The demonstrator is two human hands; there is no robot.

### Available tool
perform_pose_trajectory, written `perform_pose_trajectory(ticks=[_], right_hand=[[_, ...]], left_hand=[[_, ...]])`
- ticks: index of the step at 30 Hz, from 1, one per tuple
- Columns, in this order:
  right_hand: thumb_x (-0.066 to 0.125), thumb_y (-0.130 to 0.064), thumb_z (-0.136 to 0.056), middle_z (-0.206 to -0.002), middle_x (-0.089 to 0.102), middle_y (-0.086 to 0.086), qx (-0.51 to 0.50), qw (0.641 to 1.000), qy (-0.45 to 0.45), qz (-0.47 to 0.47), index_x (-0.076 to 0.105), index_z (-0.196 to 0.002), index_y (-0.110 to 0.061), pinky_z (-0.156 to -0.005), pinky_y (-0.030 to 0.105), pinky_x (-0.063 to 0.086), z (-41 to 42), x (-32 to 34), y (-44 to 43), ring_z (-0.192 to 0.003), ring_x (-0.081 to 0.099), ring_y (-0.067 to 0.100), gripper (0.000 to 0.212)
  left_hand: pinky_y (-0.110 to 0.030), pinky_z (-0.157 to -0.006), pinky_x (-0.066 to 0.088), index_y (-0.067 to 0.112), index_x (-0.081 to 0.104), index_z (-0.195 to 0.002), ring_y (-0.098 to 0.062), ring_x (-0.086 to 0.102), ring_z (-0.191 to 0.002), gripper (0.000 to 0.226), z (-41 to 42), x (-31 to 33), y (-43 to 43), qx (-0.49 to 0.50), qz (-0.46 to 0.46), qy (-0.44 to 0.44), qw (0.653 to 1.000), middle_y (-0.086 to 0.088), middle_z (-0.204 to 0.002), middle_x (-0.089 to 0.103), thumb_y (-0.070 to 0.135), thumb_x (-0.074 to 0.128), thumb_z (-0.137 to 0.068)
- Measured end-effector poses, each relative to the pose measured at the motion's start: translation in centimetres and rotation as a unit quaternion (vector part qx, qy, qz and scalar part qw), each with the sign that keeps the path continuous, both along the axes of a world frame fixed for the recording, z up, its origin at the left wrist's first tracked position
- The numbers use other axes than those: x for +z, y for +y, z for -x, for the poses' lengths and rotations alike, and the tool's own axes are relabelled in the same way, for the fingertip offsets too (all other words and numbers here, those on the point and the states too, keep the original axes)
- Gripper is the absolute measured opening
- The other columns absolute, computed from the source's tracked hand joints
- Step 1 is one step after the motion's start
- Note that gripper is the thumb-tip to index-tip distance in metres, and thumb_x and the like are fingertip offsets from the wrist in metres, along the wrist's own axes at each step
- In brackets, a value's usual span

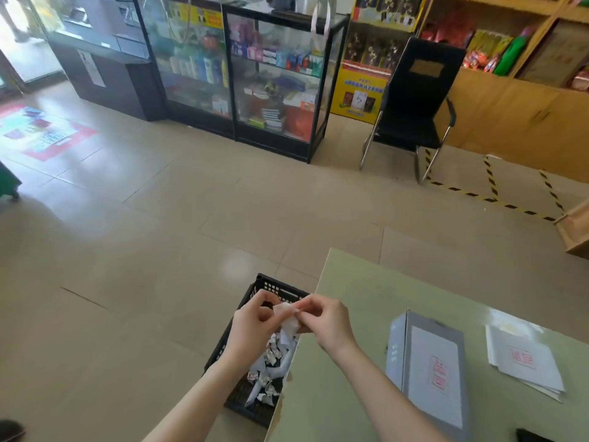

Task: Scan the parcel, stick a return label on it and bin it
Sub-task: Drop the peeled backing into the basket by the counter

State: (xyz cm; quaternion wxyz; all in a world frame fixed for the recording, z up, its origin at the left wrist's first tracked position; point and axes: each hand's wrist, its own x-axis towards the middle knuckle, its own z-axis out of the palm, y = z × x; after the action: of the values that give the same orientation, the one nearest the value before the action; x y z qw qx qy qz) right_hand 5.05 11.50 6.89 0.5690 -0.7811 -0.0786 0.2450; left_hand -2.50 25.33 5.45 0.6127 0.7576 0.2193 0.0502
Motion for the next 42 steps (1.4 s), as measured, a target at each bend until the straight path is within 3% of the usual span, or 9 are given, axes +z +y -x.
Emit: perform_pose_trajectory(ticks=[3, 9, 11, 14, 19, 24, 28, 34, 42], right_hand=[[0.068, 0.002, -0.077, -0.070, 0.072, 0.000, -0.003, 0.998, -0.036, 0.060, 0.072, -0.068, -0.017, -0.068, 0.034, 0.061, 0.0, -1.2, 3.3, -0.071, 0.071, 0.019, 0.021], [0.060, -0.008, -0.086, -0.091, 0.075, -0.001, 0.048, 0.997, 0.039, 0.053, 0.076, -0.092, -0.025, -0.078, 0.031, 0.060, 0.9, -3.5, 7.2, -0.088, 0.070, 0.018, 0.025], [0.065, -0.009, -0.085, -0.096, 0.071, 0.008, 0.040, 0.995, 0.090, 0.032, 0.073, -0.104, -0.020, -0.070, 0.026, 0.060, 0.9, -4.2, 8.1, -0.090, 0.069, 0.020, 0.023], [0.072, -0.011, -0.081, -0.090, 0.073, 0.008, 0.036, 0.994, 0.066, 0.084, 0.074, -0.096, -0.012, -0.059, 0.016, 0.054, 0.6, -5.7, 9.3, -0.081, 0.069, 0.017, 0.015], [0.072, -0.020, -0.080, -0.084, 0.073, -0.005, 0.019, 0.979, -0.005, 0.203, 0.075, -0.089, -0.018, -0.066, 0.017, 0.050, -1.0, -9.2, 10.5, -0.078, 0.065, 0.009, 0.009], [0.067, -0.014, -0.080, -0.094, 0.069, 0.002, 0.008, 0.958, 0.005, 0.286, 0.067, -0.108, -0.021, -0.080, 0.033, 0.055, -1.8, -13.8, 10.6, -0.088, 0.063, 0.018, 0.029], [0.067, -0.024, -0.083, -0.109, 0.065, 0.004, 0.000, 0.939, 0.010, 0.343, 0.066, -0.107, -0.019, -0.069, 0.027, 0.046, -2.0, -16.9, 10.1, -0.087, 0.057, 0.015, 0.025], [0.068, -0.033, -0.082, -0.117, 0.058, 0.004, 0.005, 0.947, 0.036, 0.318, 0.061, -0.114, -0.016, -0.077, 0.025, 0.041, -2.0, -19.4, 9.6, -0.099, 0.056, 0.018, 0.037], [0.061, -0.024, -0.088, -0.110, 0.059, -0.001, -0.011, 0.969, 0.016, 0.246, 0.065, -0.104, -0.018, -0.074, 0.017, 0.045, -2.2, -17.7, 7.2, -0.089, 0.060, 0.007, 0.017]], left_hand=[[-0.034, -0.068, 0.060, 0.024, 0.065, -0.083, -0.023, 0.071, -0.067, 0.012, 0.9, -1.0, 2.9, 0.003, 0.103, 0.022, 0.994, -0.009, -0.070, 0.074, 0.033, 0.061, -0.090], [-0.019, -0.055, 0.055, 0.023, 0.068, -0.068, -0.012, 0.070, -0.062, 0.022, 1.7, -3.9, 7.6, 0.078, 0.045, 0.056, 0.994, -0.003, -0.068, 0.071, 0.005, 0.077, -0.075], [-0.012, -0.049, 0.049, 0.024, 0.065, -0.068, -0.005, 0.066, -0.055, 0.023, 1.6, -4.6, 8.3, 0.096, 0.002, 0.055, 0.994, 0.001, -0.063, 0.069, 0.006, 0.080, -0.070], [-0.010, -0.051, 0.048, 0.026, 0.064, -0.071, -0.001, 0.065, -0.056, 0.021, 1.2, -6.3, 8.8, 0.104, -0.027, 0.058, 0.993, 0.004, -0.063, 0.069, 0.014, 0.082, -0.068], [0.000, -0.061, 0.044, 0.029, 0.066, -0.106, 0.014, 0.062, -0.078, 0.018, 0.3, -9.5, 9.3, 0.063, -0.002, 0.097, 0.993, 0.018, -0.083, 0.069, 0.031, 0.064, -0.088], [-0.029, -0.087, 0.053, 0.026, 0.062, -0.114, -0.005, 0.062, -0.098, 0.024, 0.0, -12.3, 9.6, 0.059, -0.025, 0.127, 0.990, 0.010, -0.109, 0.066, 0.026, 0.061, -0.090], [-0.006, -0.064, 0.048, 0.033, 0.061, -0.102, 0.002, 0.063, -0.085, 0.015, 0.5, -13.7, 9.5, 0.083, -0.022, 0.127, 0.988, 0.015, -0.095, 0.067, 0.023, 0.060, -0.090], [-0.012, -0.066, 0.046, 0.031, 0.060, -0.105, -0.002, 0.063, -0.086, 0.017, 1.0, -15.4, 9.0, 0.084, -0.018, 0.148, 0.985, 0.011, -0.091, 0.068, 0.021, 0.059, -0.091], [-0.017, -0.067, 0.047, 0.033, 0.060, -0.103, -0.002, 0.062, -0.086, 0.017, 0.9, -15.5, 7.9, 0.090, -0.021, 0.161, 0.983, 0.011, -0.090, 0.068, 0.022, 0.057, -0.091]])
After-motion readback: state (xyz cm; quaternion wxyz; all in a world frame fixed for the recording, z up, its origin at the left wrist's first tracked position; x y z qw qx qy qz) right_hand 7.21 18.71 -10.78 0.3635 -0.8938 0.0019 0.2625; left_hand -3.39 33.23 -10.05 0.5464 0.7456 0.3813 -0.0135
